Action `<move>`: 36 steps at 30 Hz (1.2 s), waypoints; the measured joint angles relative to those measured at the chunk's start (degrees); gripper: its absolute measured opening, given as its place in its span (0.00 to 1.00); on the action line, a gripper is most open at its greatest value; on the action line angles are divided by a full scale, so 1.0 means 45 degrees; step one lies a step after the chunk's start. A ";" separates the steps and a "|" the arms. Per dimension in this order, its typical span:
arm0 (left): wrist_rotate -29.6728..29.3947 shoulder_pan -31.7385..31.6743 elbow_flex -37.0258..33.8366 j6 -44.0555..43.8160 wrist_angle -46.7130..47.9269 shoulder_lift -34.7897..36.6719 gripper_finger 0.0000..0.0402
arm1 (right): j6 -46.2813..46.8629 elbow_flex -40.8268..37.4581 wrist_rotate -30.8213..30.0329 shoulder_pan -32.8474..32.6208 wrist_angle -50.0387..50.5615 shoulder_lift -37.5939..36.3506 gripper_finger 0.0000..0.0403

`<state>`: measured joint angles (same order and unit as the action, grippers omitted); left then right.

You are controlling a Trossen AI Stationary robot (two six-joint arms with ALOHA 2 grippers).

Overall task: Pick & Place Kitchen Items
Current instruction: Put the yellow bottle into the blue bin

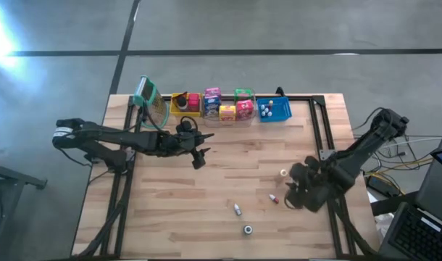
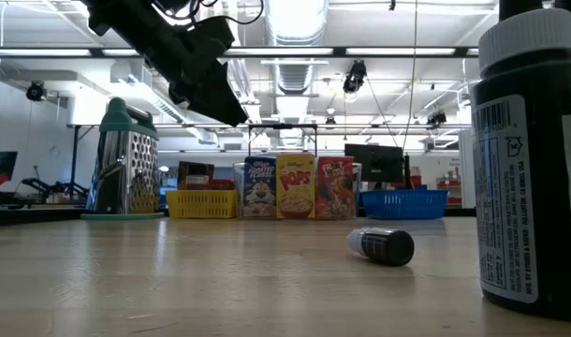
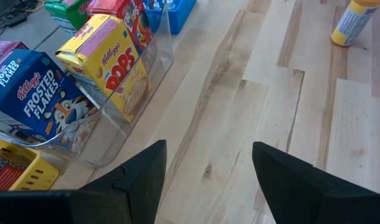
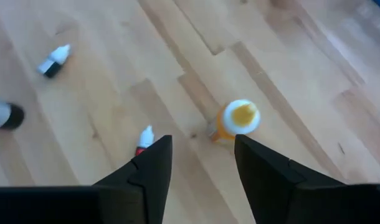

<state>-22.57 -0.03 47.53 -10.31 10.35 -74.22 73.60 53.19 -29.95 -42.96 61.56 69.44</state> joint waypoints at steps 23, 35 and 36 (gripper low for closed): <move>0.0000 -0.0001 0.0005 0.0000 -0.0001 0.0000 0.61 | -0.3592 -0.0018 0.3833 0.5177 -0.0022 -0.0351 0.52; 0.0000 -0.0001 0.0000 0.0000 0.0004 -0.0004 0.61 | -0.4013 -0.1129 0.4442 0.5450 -0.1209 -0.0039 0.48; 0.0000 0.0000 0.0000 0.0000 0.0005 -0.0005 0.61 | -0.4060 -0.1226 0.4442 0.5483 -0.1283 -0.0036 0.48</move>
<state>-22.57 -0.03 47.53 -10.31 10.37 -74.24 55.33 47.67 -9.95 -18.28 55.79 69.28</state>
